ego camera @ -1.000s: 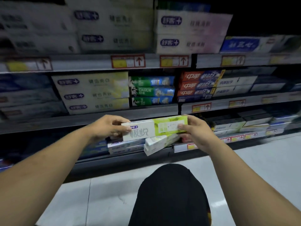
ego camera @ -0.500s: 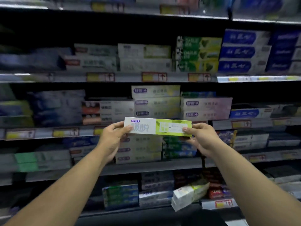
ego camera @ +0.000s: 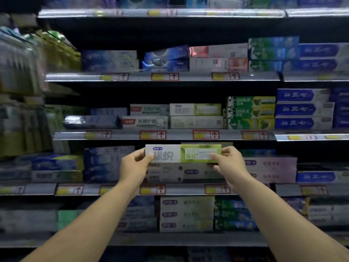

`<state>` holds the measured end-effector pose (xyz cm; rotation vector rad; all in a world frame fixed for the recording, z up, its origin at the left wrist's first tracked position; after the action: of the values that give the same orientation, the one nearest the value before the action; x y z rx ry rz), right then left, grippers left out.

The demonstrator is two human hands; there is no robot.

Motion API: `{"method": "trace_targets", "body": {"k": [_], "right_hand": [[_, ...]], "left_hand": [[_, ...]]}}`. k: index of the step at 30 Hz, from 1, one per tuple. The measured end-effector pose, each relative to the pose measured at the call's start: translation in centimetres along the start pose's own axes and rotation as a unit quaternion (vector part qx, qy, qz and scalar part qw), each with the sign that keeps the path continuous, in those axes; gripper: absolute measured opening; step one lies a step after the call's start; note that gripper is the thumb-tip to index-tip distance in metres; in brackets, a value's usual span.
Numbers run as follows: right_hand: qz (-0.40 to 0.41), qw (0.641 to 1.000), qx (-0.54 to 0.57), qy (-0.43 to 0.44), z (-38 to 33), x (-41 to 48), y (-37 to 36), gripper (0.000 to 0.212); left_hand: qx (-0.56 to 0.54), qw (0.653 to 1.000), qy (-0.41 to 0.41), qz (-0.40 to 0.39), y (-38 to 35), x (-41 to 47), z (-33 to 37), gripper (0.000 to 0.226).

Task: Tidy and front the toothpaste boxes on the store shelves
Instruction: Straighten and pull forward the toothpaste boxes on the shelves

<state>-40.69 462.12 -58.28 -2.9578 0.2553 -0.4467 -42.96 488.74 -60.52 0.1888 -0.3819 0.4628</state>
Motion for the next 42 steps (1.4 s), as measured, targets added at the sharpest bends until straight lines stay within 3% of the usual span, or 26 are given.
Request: {"method": "trace_targets", "body": {"k": [5, 9, 11, 13, 21, 24, 29, 32, 39, 42], "right_hand": [[0.007, 0.999, -0.045, 0.030, -2.4, 1.1, -0.5, 0.008], [0.012, 0.997, -0.058, 0.050, -4.2, 2.5, 0.9, 0.018], [0.015, 0.996, -0.060, 0.061, -4.8, 3.3, 1.7, 0.012], [0.022, 0.995, -0.063, 0.071, -5.2, 4.5, 2.2, 0.025], [0.031, 0.993, -0.073, 0.085, -6.8, 9.3, 2.3, 0.047], [0.018, 0.992, -0.086, 0.089, -7.0, 11.0, 1.9, 0.036], [0.000, 0.990, -0.112, 0.085, -6.6, 12.8, 1.0, 0.060], [0.003, 0.987, -0.135, 0.088, -6.1, 13.6, 0.9, 0.056], [-0.003, 0.981, -0.172, 0.095, -6.2, 14.8, 0.6, 0.065], [0.017, 0.979, -0.184, 0.091, -6.3, 14.8, 0.1, 0.057]], "left_hand": [[0.063, 0.995, -0.070, -0.019, -0.4, 0.8, 3.2, 0.027], [0.059, 0.993, -0.092, -0.043, -1.9, 2.9, 5.0, 0.038], [0.055, 0.992, -0.103, -0.051, -2.8, 4.3, 5.6, 0.045], [0.053, 0.991, -0.109, -0.060, -4.0, 5.4, 6.3, 0.047], [0.025, 0.996, -0.083, -0.038, -7.4, 10.6, 7.5, 0.041], [0.013, 0.996, -0.085, -0.027, -7.8, 12.0, 7.6, 0.038], [0.030, 0.996, -0.078, -0.017, -7.9, 14.0, 6.8, 0.040], [0.071, 0.994, -0.078, -0.004, -7.9, 14.4, 6.2, 0.056], [0.133, 0.987, -0.084, 0.011, -8.0, 15.1, 6.0, 0.045], [0.145, 0.985, -0.087, 0.013, -8.1, 15.0, 6.2, 0.015]]}}
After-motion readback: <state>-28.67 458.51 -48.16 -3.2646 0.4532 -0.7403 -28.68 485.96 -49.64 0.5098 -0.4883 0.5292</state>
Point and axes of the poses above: each hand's wrist, its own x-axis towards the middle knuckle, its own y-axis out of the back of the hand, z = x × y, the point moved 1 cm from there along x, towards the middle knuckle, and after that the axes turned 9 degrees about x, right-handed, at the moved point
